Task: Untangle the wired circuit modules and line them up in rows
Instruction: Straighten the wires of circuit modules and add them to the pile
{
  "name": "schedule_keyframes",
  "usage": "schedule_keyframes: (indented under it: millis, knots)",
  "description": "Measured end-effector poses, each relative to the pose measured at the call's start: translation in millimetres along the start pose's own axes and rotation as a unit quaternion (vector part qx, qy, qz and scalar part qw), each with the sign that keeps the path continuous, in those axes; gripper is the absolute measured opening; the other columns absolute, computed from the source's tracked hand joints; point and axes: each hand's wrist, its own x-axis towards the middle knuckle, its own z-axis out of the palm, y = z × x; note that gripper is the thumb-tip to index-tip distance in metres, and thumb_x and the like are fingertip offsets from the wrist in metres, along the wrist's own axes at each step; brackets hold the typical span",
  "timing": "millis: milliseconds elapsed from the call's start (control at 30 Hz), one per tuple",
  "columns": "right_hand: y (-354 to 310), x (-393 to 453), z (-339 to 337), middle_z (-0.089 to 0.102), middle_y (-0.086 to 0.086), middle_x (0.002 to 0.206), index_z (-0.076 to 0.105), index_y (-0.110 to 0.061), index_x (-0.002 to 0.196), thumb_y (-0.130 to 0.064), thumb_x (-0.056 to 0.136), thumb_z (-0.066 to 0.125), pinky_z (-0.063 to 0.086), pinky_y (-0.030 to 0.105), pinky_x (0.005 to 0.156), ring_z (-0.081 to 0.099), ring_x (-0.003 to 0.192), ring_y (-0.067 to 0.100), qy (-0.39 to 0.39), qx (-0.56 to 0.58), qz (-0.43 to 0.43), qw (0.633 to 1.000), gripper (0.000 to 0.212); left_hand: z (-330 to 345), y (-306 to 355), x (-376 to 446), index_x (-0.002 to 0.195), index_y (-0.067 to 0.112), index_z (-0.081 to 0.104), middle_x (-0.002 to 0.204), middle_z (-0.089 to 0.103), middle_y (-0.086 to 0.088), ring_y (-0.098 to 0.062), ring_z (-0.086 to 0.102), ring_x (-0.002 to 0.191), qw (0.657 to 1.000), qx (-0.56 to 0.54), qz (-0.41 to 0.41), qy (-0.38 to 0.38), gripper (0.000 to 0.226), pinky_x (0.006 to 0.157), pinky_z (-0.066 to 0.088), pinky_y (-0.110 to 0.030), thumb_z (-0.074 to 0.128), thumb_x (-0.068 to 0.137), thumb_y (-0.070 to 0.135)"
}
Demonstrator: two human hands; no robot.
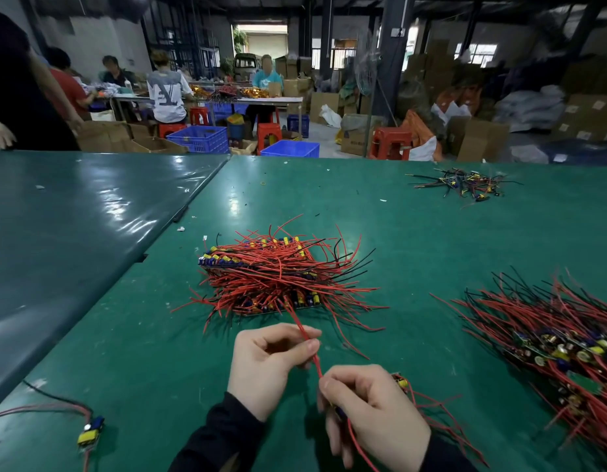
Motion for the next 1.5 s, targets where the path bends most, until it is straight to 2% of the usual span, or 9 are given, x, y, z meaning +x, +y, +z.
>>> schedule_keyframes:
  millis: [133,300,467,933,1000,1067,1200,1267,1500]
  knots:
    - [-4.6,-1.0,-0.8,0.059,0.011,0.048,0.058,-0.016,0.063,-0.011,0.097,0.044,0.033,0.016,0.034,0.045,0.029,0.014,-0.027,0.040,0.033,0.998,0.037,-7.6,2.4,6.0,0.067,0.008,0.077,0.062,0.067,-0.016,-0.010,0.052,0.045,0.998,-0.046,-0.039,0.005,0.024,0.040,0.038,-0.016,0.065,0.075,-0.011]
    - [0.8,0.6,2.2,0.059,0.004,0.050,0.063,-0.016,0.064,-0.022,0.090,0.051,0.037,0.024,0.048,0.048,0.040,0.010,0.008,-0.071,0.006,0.997,0.029,-3.6,-0.9,1.8,0.069,0.012,0.075,0.056,0.064,-0.007,-0.011,0.049,0.044,0.999,0.046,0.010,0.013,0.027,0.041,0.038,-0.018,0.066,0.076,-0.012]
    - [-0.5,0.9,4.6,0.060,0.000,0.047,0.063,-0.018,0.063,-0.032,0.082,0.051,0.036,0.022,0.046,0.051,0.040,0.010,-0.012,-0.049,0.016,0.999,0.027,-12.5,2.5,9.9,0.080,0.003,0.073,0.058,0.067,-0.009,-0.010,0.051,0.043,0.999,-0.014,0.016,0.049,0.018,0.040,0.038,-0.017,0.064,0.077,-0.013]
    - [-3.8,0.6,8.0,0.058,0.005,0.045,0.060,-0.014,0.059,-0.016,0.087,0.050,0.034,0.018,0.041,0.048,0.036,0.014,-0.042,0.033,0.020,0.998,0.030,-17.1,-0.3,12.6,0.075,0.002,0.072,0.052,0.060,-0.008,-0.012,0.052,0.043,0.992,0.017,0.078,0.098,0.019,0.042,0.044,-0.019,0.064,0.076,-0.016]
    - [-4.2,1.2,5.7,0.056,0.010,0.043,0.058,-0.010,0.060,-0.005,0.094,0.045,0.030,0.015,0.034,0.045,0.029,0.013,-0.027,0.092,0.036,0.995,0.037,-17.5,3.2,12.8,0.081,0.002,0.072,0.060,0.063,-0.011,-0.011,0.054,0.045,0.995,-0.061,0.020,0.079,0.016,0.042,0.045,-0.018,0.067,0.072,-0.010]
    - [-2.9,2.8,2.4,0.053,0.013,0.041,0.056,-0.008,0.063,-0.006,0.095,0.043,0.025,0.013,0.030,0.042,0.025,0.013,0.006,0.134,0.037,0.990,0.035,-17.4,6.6,10.8,0.086,0.003,0.074,0.066,0.063,-0.011,-0.010,0.054,0.045,0.988,-0.132,-0.084,-0.012,0.023,0.040,0.043,-0.017,0.071,0.063,0.006]
    - [-7.0,4.3,-1.0,0.053,0.011,0.040,0.057,-0.006,0.067,-0.016,0.088,0.055,0.026,0.012,0.030,0.042,0.025,0.013,-0.022,0.192,0.027,0.981,0.024,-8.7,6.9,-1.4,0.083,0.005,0.077,0.055,0.062,-0.007,-0.007,0.050,0.042,0.963,-0.084,-0.158,-0.200,0.022,0.040,0.039,-0.014,0.071,0.064,0.015]
    - [-8.9,3.7,-1.0,0.054,0.010,0.040,0.056,-0.005,0.069,-0.017,0.087,0.056,0.027,0.011,0.030,0.043,0.025,0.012,-0.049,0.204,0.035,0.977,0.022,-4.9,4.5,-2.5,0.077,0.004,0.076,0.052,0.061,-0.007,-0.006,0.049,0.040,0.964,-0.090,-0.153,-0.197,0.018,0.039,0.037,-0.013,0.072,0.063,0.015]
    - [-2.4,4.6,-0.2,0.055,0.011,0.041,0.055,-0.005,0.068,-0.006,0.098,0.038,0.026,0.015,0.027,0.044,0.025,0.012,-0.004,0.143,0.044,0.989,0.034,2.3,1.5,-2.7,0.062,-0.004,0.069,0.055,0.059,-0.007,-0.016,0.049,0.037,0.993,-0.038,-0.056,-0.092,0.020,0.038,0.038,-0.019,0.077,0.054,0.012]
